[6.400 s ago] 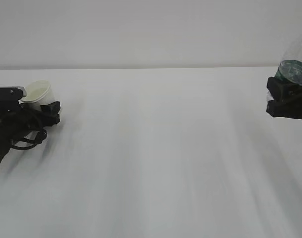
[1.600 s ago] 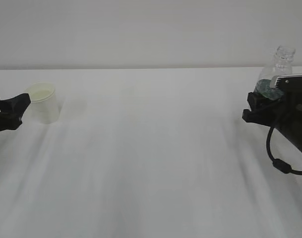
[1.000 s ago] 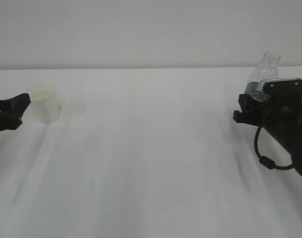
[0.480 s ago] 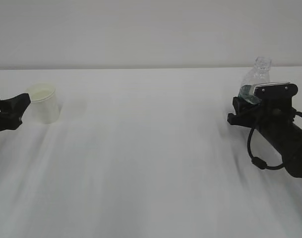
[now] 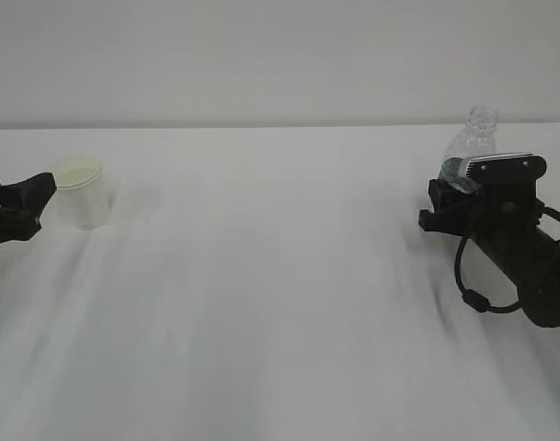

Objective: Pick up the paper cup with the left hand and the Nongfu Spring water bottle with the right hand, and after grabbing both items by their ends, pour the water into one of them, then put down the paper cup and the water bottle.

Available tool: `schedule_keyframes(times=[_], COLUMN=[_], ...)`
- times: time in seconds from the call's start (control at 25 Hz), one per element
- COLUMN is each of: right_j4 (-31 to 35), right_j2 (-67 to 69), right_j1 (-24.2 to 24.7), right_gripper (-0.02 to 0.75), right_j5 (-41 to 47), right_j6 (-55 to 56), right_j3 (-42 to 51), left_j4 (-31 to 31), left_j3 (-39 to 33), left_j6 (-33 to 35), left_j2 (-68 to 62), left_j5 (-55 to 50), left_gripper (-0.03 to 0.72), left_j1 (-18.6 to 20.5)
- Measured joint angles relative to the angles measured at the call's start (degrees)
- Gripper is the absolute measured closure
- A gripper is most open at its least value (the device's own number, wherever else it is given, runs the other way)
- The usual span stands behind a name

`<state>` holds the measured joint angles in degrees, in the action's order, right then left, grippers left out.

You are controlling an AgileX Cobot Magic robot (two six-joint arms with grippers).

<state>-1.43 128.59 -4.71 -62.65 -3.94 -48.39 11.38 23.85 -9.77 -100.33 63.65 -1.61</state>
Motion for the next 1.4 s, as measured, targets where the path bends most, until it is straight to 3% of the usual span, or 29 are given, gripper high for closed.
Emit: schedule_keyframes(times=[0.28,0.92,1.4], right_j4=[-0.51,-2.71,-2.71], right_j2=[0.12,0.12,0.12], right_j1=[0.00,0.00,0.00], right_gripper=[0.318,0.174,0.162], right_j5=[-0.57,-1.73,-1.71], right_j6=[0.00,0.00,0.00], right_j3=[0.00,0.00,0.00], left_j4=[0.00,0.00,0.00], left_j3=[0.00,0.00,0.00], left_j6=[0.00,0.00,0.00], left_j2=[0.00,0.00,0.00], left_j5=[0.00,0.46,0.68], left_gripper=[0.149,0.162,0.165], left_j1=[0.00,0.00,0.00])
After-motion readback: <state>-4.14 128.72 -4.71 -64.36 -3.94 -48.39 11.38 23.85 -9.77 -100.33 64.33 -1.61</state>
